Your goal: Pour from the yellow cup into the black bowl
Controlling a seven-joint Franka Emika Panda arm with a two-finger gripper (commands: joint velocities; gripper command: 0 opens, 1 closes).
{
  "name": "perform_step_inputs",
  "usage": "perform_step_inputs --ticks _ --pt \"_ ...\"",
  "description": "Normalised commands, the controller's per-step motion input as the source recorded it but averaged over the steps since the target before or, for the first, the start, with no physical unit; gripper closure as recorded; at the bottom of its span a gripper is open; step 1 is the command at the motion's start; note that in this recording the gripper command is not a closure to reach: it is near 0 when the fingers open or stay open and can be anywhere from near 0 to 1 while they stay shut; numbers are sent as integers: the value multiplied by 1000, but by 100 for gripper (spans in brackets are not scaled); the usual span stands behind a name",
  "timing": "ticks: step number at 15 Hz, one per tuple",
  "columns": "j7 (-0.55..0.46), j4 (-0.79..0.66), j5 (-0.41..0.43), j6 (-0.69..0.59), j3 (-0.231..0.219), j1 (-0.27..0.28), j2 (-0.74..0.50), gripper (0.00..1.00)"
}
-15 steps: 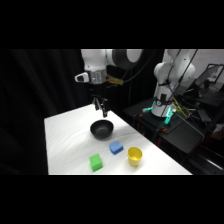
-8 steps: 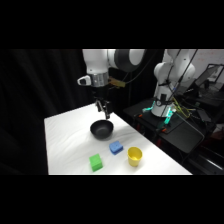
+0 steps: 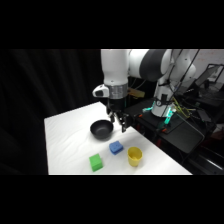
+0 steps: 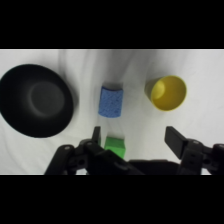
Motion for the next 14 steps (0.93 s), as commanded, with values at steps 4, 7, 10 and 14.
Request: perform_step_inputs --ticks 4,7,10,14 --pt "106 -223 162 353 151 145 -110 0" --pt "105 -202 140 363 128 130 -22 0" --pt "193 -153 14 436 89 127 92 0" --pt "359 -15 -279 455 -48 134 295 0"
